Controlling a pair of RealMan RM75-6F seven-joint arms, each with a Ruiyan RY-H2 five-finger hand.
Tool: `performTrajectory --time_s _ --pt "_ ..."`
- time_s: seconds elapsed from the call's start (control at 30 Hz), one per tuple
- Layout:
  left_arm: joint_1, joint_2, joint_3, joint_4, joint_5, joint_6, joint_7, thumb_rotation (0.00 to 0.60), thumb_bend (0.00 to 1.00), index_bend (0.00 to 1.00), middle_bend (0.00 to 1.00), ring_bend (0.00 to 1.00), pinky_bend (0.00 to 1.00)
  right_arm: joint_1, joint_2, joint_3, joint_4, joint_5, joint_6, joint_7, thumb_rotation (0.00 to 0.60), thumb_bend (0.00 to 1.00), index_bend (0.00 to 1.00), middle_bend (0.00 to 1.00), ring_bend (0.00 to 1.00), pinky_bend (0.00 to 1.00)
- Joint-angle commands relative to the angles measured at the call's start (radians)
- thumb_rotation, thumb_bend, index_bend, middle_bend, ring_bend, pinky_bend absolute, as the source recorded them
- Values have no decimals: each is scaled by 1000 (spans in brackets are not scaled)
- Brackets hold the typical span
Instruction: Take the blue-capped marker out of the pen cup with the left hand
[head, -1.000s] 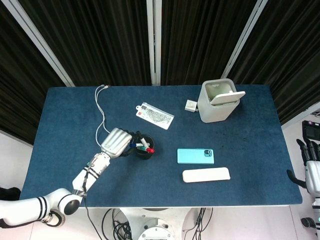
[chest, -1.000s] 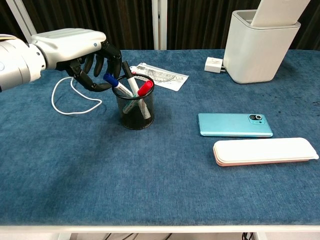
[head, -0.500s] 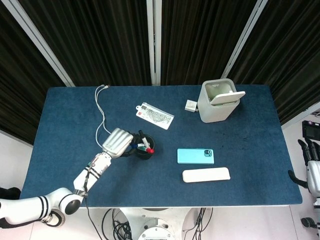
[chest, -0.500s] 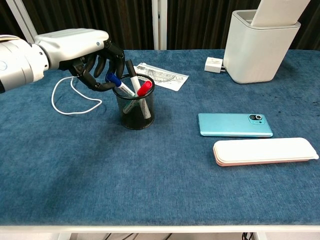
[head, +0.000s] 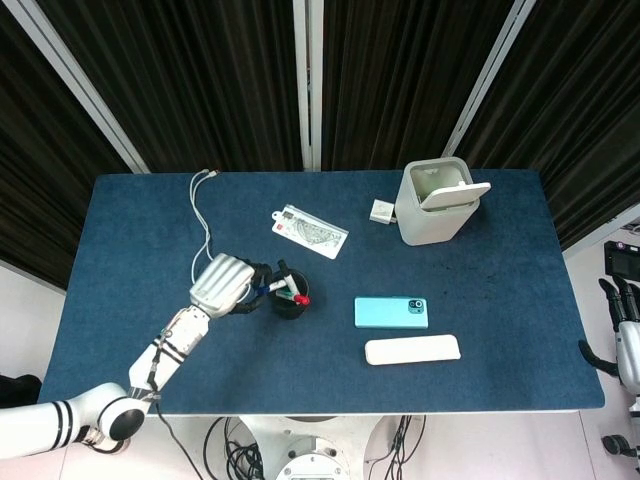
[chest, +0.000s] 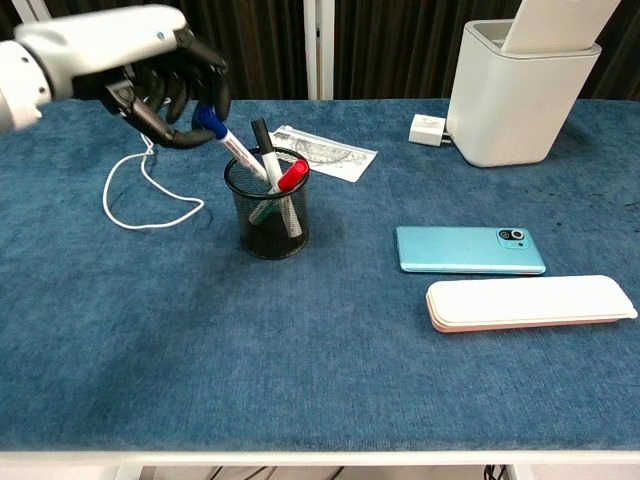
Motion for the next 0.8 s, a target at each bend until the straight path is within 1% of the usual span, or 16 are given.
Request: performTrajectory --time_s 0.03,0.13,0.23,0.3,0.37,0.43,0.5,0.63,0.7,0.8 --pt "40 88 0 -92 21 46 -28 600 386 577 577 619 673 -2 2 0 -3 -3 5 -3 600 181 0 0 0 0" --pt "73 166 2 -155 36 79 -51 600 391 577 577 619 673 -4 2 -1 -5 -6 10 -6 600 181 0 0 0 0" --pt "108 237 4 -196 46 117 -68 600 395 579 577 619 673 -4 2 -1 -4 -2 8 -10 600 181 0 0 0 0" --pt "129 270 5 -205 49 141 -75 600 399 587 583 625 678 -3 0 0 -3 3 6 -12 600 181 0 0 0 0" --pt "152 287 5 -186 50 178 -56 600 402 597 591 631 684 -2 -2 0 -3 5 3 -15 600 181 0 0 0 0" --pt "170 282 8 -155 35 200 -43 600 404 599 593 632 686 -1 -4 -1 -5 4 2 -21 600 181 0 0 0 0" --pt "180 273 14 -126 16 198 -56 600 404 599 593 632 685 0 -5 -2 -8 1 3 -25 600 181 0 0 0 0" --pt "195 213 34 6 -14 189 -68 600 404 599 593 632 685 0 -7 -3 -12 0 4 -35 600 181 0 0 0 0" --pt "201 176 40 67 -35 171 -101 600 405 598 591 631 686 0 -7 -3 -13 1 4 -37 600 181 0 0 0 0" --pt "207 115 54 188 -55 133 -162 600 406 596 589 629 687 -1 -6 -4 -16 2 5 -38 600 181 0 0 0 0"
